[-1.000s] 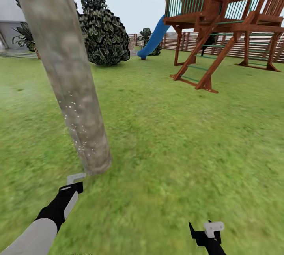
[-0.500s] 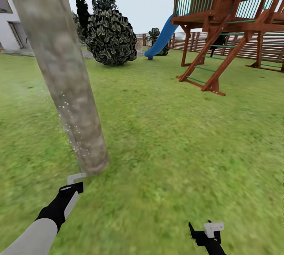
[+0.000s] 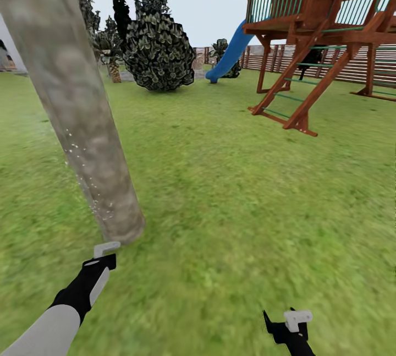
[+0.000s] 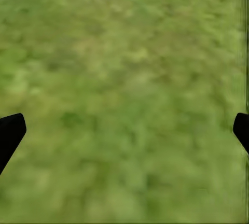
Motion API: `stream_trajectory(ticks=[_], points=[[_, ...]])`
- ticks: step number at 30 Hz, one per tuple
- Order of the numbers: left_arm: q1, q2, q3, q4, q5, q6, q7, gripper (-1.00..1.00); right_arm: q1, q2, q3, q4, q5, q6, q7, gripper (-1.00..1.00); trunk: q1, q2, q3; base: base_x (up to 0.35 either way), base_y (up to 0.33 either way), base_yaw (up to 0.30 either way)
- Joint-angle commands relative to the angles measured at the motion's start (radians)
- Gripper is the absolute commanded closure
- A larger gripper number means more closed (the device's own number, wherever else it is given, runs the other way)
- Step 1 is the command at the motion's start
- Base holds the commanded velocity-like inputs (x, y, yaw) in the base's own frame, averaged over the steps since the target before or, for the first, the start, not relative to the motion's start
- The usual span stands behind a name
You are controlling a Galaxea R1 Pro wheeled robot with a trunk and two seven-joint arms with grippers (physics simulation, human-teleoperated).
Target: In the garden, pick up the pesticide atomizer on the floor and spray pesticide onto both trees until each tree trunk is fully covered.
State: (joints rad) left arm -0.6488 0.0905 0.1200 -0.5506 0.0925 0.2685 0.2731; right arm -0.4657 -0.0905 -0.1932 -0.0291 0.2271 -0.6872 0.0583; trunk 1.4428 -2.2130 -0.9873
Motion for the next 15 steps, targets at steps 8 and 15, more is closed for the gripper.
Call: stream_trajectory(ticks=[8,15], points=[[0.000,0.000,0.000,0.000,-0.001,0.000,0.000,1.00,0.000,0.000,0.000,0.000,0.000,0.000,0.000,-1.00,0.000,0.000,0.000,0.081,-0.269,0.171],[0.000,0.000,0.001,0.000,-0.001,0.000,0.000,1.00,0.000,0.000,0.000,0.000,0.000,0.000,0.000,-1.00,0.000,0.000,0.000,0.081,-0.269,0.226]])
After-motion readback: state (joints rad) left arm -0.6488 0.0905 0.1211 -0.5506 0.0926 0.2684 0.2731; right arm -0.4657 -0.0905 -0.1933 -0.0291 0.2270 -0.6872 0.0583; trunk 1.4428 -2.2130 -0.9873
